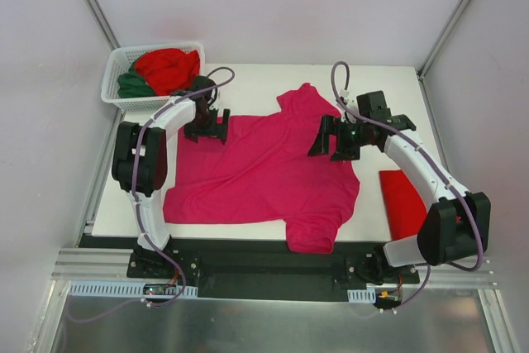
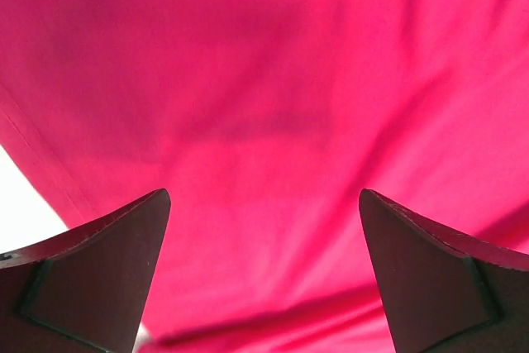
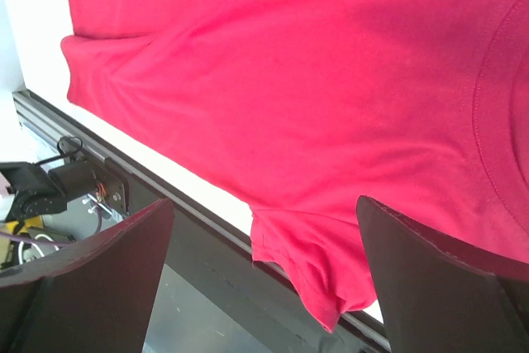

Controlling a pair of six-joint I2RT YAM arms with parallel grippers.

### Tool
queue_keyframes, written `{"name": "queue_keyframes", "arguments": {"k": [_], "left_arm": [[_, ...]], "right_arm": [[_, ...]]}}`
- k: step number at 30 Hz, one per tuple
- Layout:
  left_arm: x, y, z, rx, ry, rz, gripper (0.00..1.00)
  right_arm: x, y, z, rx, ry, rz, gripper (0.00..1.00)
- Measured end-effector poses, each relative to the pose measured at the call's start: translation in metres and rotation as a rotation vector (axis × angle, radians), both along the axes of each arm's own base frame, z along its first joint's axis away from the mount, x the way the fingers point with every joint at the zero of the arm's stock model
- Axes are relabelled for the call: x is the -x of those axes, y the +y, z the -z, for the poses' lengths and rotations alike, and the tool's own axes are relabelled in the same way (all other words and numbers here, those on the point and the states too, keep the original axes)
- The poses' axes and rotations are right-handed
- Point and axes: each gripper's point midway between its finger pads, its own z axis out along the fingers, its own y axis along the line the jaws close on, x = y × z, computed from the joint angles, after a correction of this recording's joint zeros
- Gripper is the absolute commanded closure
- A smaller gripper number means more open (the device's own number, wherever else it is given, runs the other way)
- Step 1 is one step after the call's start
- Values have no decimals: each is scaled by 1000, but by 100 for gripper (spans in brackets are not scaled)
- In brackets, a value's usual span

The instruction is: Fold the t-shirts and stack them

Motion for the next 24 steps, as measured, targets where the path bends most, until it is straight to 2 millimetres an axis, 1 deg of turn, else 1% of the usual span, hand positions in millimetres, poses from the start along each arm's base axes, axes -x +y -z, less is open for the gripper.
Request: {"name": "queue_keyframes", "arguments": {"k": [2, 4, 7, 10, 13, 16, 19, 24], "left_arm": [[-16, -4, -5, 11, -51, 1, 1], [-28, -5, -7, 14, -84, 1, 1], [-44, -3, -2, 5, -107, -10, 1], [-54, -1, 9, -5, -103, -20, 1], [-59, 4, 18, -10, -90, -34, 1], [-68, 11, 17, -12, -100, -53, 1], [-78, 21, 18, -15, -109, -80, 1], [-82, 37, 19, -27, -92, -114, 1]], "right_arm": [[4, 0, -5, 2, -15, -7, 4], [8, -2, -8, 10, -20, -5, 4], [14, -7, -8, 33, -9, -12, 4], [20, -11, -9, 58, 8, -19, 4], [21, -13, -15, 67, 7, -23, 4], [20, -13, -22, 70, -4, -29, 4], [21, -14, -24, 73, -4, -33, 4], [24, -15, -26, 78, 5, -35, 4]]}}
